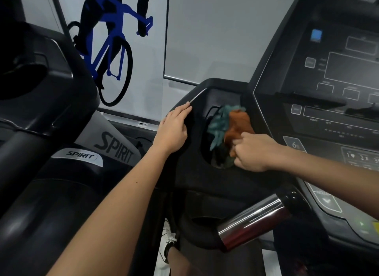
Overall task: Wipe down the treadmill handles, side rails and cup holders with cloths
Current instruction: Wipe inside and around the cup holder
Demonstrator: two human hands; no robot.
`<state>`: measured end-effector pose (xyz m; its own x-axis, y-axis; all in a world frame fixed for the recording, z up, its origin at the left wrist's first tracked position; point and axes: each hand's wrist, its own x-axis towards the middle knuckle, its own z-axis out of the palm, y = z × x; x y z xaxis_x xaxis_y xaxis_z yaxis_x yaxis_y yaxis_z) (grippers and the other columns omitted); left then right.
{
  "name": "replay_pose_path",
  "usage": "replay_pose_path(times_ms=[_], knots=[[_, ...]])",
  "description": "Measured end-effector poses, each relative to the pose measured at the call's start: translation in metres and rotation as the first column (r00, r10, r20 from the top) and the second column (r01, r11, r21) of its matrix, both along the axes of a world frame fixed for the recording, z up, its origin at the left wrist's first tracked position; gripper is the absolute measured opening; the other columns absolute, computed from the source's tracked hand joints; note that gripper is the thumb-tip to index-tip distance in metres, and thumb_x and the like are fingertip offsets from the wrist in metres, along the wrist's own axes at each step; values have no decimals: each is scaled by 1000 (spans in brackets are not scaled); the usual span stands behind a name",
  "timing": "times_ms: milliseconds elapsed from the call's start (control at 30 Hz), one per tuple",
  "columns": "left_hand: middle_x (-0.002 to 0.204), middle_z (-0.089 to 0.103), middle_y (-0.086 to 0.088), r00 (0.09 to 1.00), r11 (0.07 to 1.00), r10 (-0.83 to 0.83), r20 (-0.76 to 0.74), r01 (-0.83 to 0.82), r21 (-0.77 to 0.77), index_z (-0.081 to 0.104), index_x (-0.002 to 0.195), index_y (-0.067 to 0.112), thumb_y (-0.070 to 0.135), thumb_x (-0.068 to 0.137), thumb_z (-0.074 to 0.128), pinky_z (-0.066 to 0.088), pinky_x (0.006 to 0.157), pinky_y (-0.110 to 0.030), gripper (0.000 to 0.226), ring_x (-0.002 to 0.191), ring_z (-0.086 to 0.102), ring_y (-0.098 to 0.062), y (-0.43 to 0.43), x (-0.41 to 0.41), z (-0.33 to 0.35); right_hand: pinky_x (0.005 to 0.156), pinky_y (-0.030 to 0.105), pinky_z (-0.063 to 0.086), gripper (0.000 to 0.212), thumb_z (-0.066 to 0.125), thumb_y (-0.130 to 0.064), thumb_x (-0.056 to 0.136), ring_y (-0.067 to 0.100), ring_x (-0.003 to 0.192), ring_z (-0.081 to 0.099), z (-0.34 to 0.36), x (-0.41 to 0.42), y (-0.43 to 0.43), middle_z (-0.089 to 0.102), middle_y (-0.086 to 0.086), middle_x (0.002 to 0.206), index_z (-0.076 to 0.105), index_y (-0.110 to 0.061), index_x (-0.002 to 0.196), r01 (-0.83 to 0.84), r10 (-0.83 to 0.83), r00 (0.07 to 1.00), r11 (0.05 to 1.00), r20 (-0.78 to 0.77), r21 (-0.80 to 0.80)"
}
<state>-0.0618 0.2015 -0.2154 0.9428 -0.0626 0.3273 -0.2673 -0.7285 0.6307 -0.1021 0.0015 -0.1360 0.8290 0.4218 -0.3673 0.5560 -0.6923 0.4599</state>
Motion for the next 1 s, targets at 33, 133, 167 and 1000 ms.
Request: replay_pose_path(times_ms=[33, 133, 167, 1000], knots=[[152, 28, 11, 1000, 1000, 0, 3, 0, -3, 35, 143, 19, -2, 88, 36, 26, 113, -40, 58, 137, 29, -13, 0, 0, 0, 86, 36, 44, 37, 38, -33, 91, 28, 113, 47, 5, -6, 2, 59, 13, 114, 61, -8, 105, 1, 1, 998, 999, -65, 36], [152, 28, 12, 1000, 1000, 4, 2, -4, -10, 35, 143, 20, -1, 88, 37, 25, 113, -38, 59, 137, 28, -12, 0, 1, 0, 89, 33, 44, 31, 43, -33, 92, 25, 108, 55, 18, -16, 4, 65, 10, 107, 63, -18, 109, -18, 65, 972, 979, -226, 202], [152, 27, 12, 1000, 1000, 8, -3, -8, -9, 34, 143, 21, -1, 88, 37, 25, 113, -37, 59, 137, 28, -12, -1, 0, 0, 93, 30, 41, 32, 46, -33, 93, 20, 110, 56, 18, -17, 5, 65, 5, 113, 61, -21, 118, 40, 47, 949, 963, -311, 267], [151, 27, 12, 999, 1000, 29, -14, -29, -2, 35, 142, 22, 0, 88, 38, 23, 111, -37, 59, 137, 27, -12, -2, -2, 3, 78, 30, 39, 25, 38, 3, 89, 28, 87, 51, -22, 30, 29, 59, 17, 99, 57, 2, 105, 333, -166, 783, 926, -600, 178]])
